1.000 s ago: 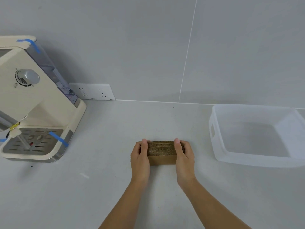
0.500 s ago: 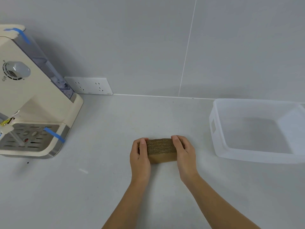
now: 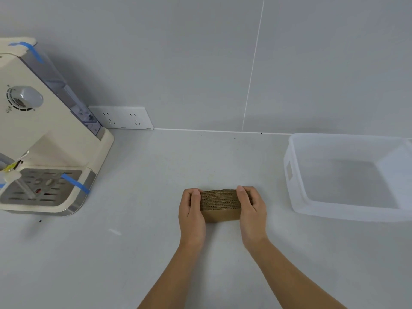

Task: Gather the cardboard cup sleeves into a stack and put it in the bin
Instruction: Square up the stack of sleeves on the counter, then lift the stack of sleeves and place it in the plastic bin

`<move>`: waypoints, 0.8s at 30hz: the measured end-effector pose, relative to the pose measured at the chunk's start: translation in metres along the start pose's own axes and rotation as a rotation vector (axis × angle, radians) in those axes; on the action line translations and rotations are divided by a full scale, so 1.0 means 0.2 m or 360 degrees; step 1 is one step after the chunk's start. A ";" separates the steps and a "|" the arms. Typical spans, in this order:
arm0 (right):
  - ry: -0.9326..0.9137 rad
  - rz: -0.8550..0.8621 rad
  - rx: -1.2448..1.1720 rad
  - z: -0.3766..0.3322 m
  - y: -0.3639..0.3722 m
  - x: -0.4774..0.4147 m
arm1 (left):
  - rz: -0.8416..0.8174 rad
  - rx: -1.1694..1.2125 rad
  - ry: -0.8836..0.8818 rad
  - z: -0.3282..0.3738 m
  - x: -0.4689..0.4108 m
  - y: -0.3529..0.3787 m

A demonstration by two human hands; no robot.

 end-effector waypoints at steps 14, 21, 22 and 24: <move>0.0095 -0.0045 0.0078 -0.04 0.01 0.01 | -0.0863 -0.0297 0.0211 -0.04 -0.03 -0.21; 0.0087 -0.0083 0.0147 -0.04 0.00 0.01 | -0.0789 -0.0561 0.0328 -0.03 -0.07 -0.27; 0.0101 -0.0095 0.0165 -0.05 0.00 0.01 | -0.0770 -0.0552 0.0326 -0.03 -0.07 -0.27; 0.0142 -0.0127 0.0195 -0.05 0.00 0.00 | -0.0741 -0.0536 0.0321 -0.02 -0.07 -0.26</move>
Point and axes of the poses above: each hand's wrist, its own x-axis away from the middle knuckle, its own y-axis out of the palm, z = x × y, the point moved 2 cm from there along -x, towards the middle knuckle, and after that the axes turned 11 degrees about -x, right-handed, at the moved point
